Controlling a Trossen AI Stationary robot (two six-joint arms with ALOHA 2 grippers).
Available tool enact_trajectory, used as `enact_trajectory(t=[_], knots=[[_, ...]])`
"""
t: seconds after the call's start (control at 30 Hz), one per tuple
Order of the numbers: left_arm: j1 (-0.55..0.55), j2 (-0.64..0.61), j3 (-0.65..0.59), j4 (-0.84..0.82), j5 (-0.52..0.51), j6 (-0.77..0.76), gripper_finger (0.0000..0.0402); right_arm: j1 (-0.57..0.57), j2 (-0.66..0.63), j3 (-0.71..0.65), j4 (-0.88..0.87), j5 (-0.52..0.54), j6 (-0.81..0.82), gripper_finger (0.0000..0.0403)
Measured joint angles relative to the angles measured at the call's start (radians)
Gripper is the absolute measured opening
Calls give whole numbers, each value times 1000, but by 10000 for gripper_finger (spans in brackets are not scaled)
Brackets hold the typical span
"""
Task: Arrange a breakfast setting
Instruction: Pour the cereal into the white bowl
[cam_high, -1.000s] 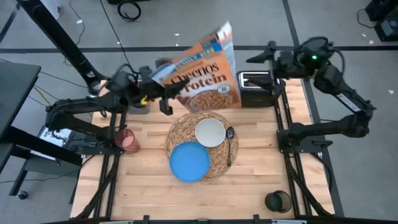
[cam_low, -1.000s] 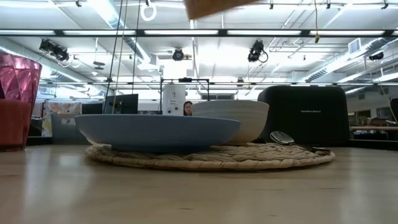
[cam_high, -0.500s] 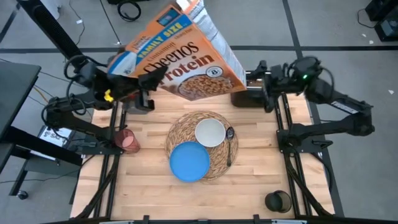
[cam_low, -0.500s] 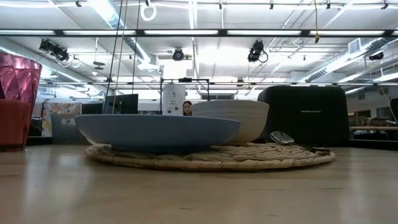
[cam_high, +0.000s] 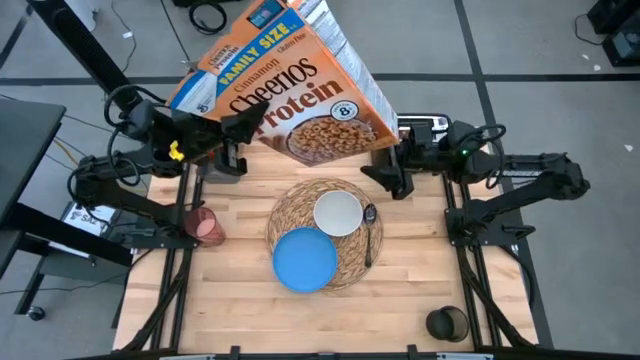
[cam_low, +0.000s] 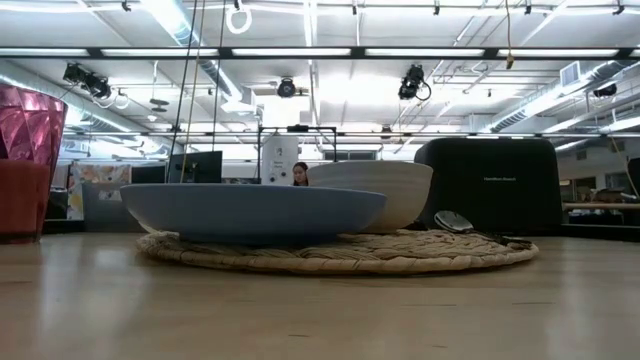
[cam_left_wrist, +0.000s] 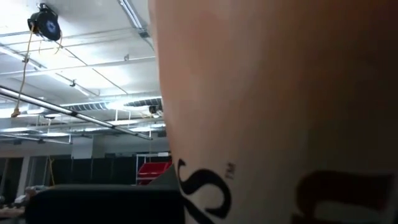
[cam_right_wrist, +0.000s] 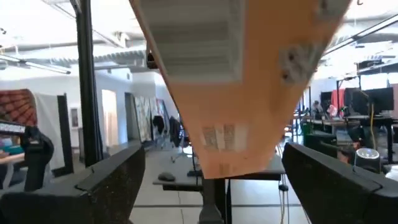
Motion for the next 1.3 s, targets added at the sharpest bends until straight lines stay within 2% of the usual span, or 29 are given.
enact_trajectory(t=[0.2,0.47,0.7,0.8,0.9,1.07,1.3], knots=[[0,2,0,1,-3,-23,60,1,38,0,129,92,0,398],[2,20,0,-1,-20,-21,60,1,84,3,331,94,-32,398],[2,88,2,74,-21,-18,60,-6,122,33,366,94,-18,397],[2,113,3,105,-22,-17,60,-6,131,41,378,92,-6,386],[2,117,3,108,-23,-23,66,-6,128,42,383,96,-6,357],[2,124,4,100,-47,-67,94,-6,124,42,388,97,-3,294],[-11,113,3,26,-56,-75,186,-3,119,42,386,100,-17,290]])
